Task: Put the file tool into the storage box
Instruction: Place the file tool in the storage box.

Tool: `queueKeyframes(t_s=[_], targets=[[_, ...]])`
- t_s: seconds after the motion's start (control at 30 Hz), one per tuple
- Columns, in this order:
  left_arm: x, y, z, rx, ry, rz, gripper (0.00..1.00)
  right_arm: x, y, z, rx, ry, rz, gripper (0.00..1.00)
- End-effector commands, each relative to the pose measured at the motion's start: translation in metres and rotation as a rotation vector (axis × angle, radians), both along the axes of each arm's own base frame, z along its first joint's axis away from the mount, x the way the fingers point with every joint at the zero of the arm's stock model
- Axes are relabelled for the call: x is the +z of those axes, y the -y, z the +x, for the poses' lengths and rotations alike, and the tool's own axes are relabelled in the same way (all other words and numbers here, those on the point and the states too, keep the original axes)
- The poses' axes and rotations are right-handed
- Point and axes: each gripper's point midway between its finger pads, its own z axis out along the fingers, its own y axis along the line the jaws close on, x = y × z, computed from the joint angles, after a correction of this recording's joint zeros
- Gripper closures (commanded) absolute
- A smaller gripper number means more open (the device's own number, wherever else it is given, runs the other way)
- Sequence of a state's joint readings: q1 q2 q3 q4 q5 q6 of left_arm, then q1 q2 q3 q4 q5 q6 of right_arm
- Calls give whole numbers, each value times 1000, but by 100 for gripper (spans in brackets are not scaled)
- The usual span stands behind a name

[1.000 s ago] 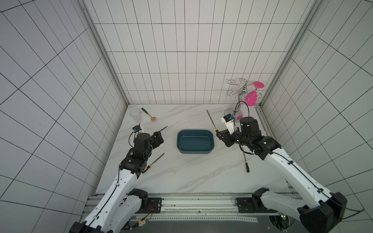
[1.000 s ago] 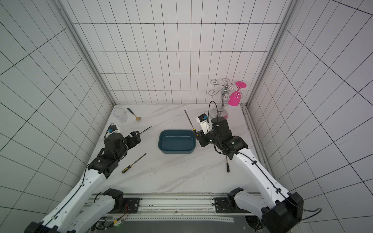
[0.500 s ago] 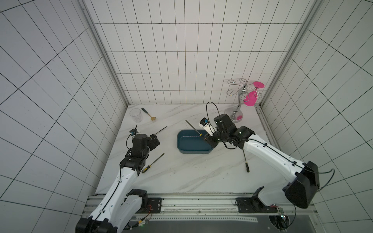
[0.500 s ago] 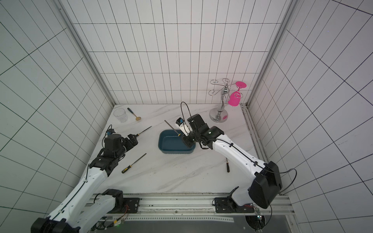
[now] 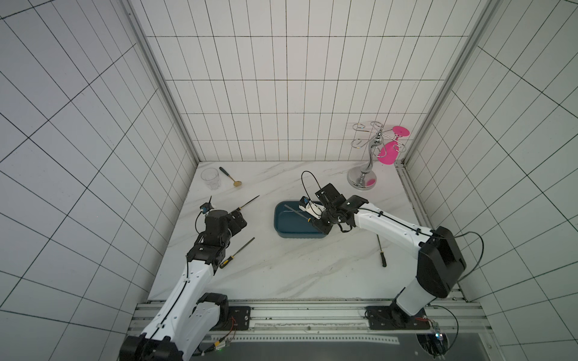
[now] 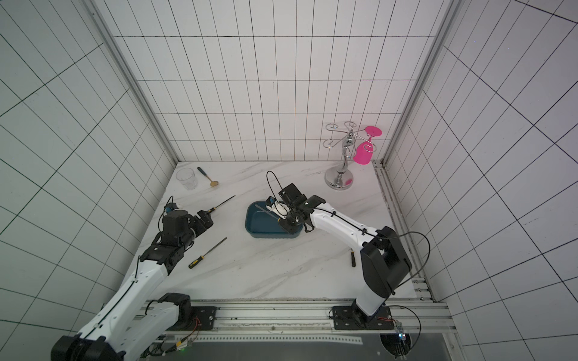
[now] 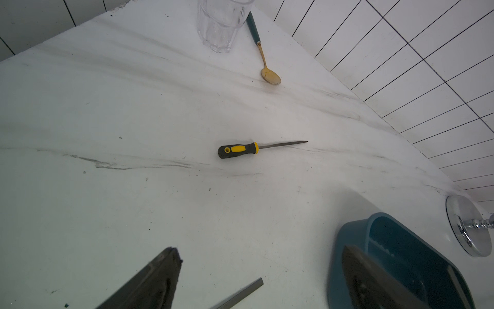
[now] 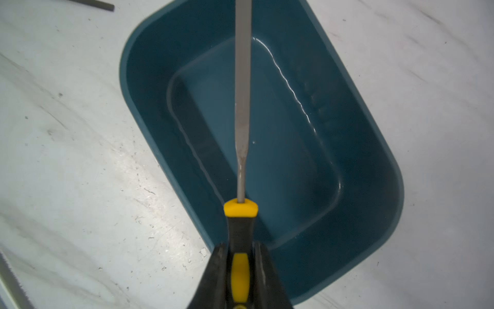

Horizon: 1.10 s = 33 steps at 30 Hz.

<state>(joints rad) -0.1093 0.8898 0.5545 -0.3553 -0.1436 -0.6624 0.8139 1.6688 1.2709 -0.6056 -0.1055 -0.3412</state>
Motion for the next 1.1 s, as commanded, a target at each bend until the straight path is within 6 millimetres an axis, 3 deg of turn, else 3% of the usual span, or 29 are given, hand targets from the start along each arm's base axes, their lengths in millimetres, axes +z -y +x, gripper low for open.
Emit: queueKeyframes(t_s=[0.0,0.27,0.57,0.7,0.77,0.87,0.93,0.97,1.0,1.07], targets=[[7,-1,7,1,32,3,2,8,-3,17,40,93,-54,100],[5,-2,13,5,31,10,2,-19,-4,29,79,98,-119,100],[-3,4,14,-8,10,-19,2,-25,-7,49,75,138,-104,93],[-3,2,15,7,37,-25,2,-26,-8,58,71,114,-90,59],[-1,1,16,12,52,-27,2,-25,-7,62,58,121,-92,47],[4,1,16,13,66,-28,2,-16,-3,71,11,161,-105,37],[8,3,15,4,77,-32,2,2,2,77,-41,213,-98,13],[11,4,14,-10,82,-35,2,16,7,82,-89,256,-84,11],[13,7,13,-31,88,-36,2,30,13,85,-136,294,-70,1],[19,12,12,-60,105,-48,2,64,32,89,-252,387,-36,1]])
